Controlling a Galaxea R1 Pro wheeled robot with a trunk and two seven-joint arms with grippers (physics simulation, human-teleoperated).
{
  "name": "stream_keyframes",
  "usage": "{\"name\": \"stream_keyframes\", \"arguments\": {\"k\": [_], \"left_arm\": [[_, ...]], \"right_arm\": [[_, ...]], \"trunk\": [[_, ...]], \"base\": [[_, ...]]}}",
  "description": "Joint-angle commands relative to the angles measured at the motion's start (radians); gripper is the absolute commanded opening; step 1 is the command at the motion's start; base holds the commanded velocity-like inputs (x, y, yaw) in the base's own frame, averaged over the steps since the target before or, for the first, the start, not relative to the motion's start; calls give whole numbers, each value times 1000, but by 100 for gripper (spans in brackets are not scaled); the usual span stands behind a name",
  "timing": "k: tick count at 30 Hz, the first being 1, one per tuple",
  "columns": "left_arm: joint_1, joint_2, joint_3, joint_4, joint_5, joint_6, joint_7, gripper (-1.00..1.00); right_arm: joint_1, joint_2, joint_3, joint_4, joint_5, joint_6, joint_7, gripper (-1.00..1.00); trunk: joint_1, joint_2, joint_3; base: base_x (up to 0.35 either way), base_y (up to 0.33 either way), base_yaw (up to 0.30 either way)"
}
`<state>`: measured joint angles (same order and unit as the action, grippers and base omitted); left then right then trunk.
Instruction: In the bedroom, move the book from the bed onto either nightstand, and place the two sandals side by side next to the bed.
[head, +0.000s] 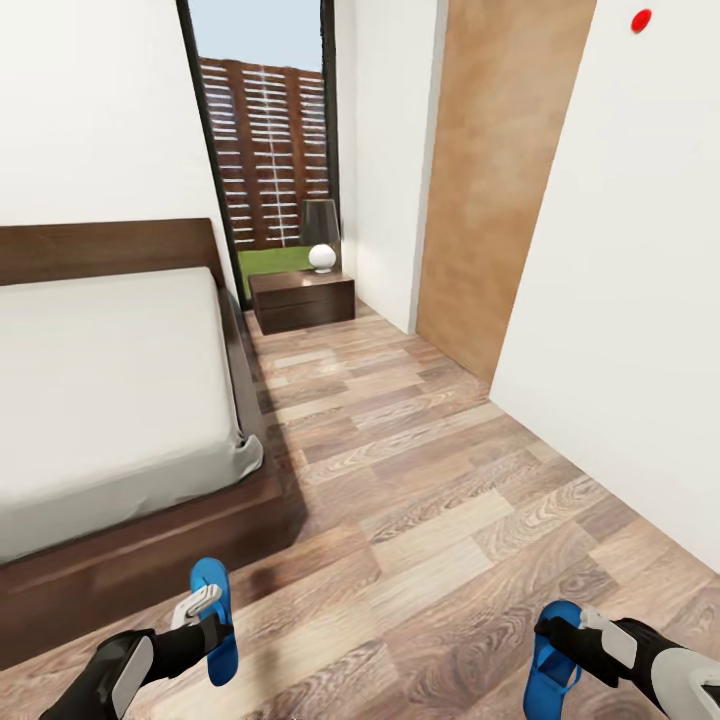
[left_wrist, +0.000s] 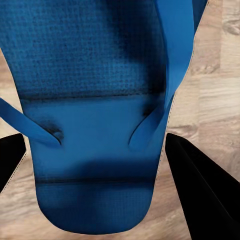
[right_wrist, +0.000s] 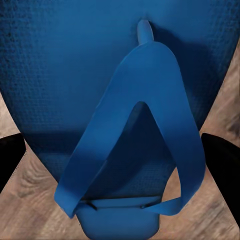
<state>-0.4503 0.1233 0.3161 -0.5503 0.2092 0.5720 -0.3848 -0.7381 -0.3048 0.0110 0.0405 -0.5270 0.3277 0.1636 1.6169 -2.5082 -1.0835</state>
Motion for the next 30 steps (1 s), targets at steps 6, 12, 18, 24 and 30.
{"name": "stream_keyframes", "arguments": {"k": [6,12,18,24,30], "left_arm": [[-1,-1,4,0,2,8,-3,-100],[-1,-1,4,0,2,8,-3,-100],[-1,-1,4,0,3,8,-3,-100],[-1,-1,4,0,4,8,-2,-100],[-1,-1,4,0,4,8,-2,-100]], "right_arm": [[-1,0,1,2,-2,2,4,-100],[-1,0,1,2,-2,1,5,-100],[-1,0,1,2,-2,1,4,-100],[-1,0,1,2,-2,1,4,-100],[-1,0,1,2,-2,1,4,-100]], "trunk": [[0,0,-1],[0,0,-1],[0,0,-1],[0,0,-1],[0,0,-1]], "base": [[0,0,203],[0,0,203],[0,0,203],[0,0,203],[0,0,203]]}}
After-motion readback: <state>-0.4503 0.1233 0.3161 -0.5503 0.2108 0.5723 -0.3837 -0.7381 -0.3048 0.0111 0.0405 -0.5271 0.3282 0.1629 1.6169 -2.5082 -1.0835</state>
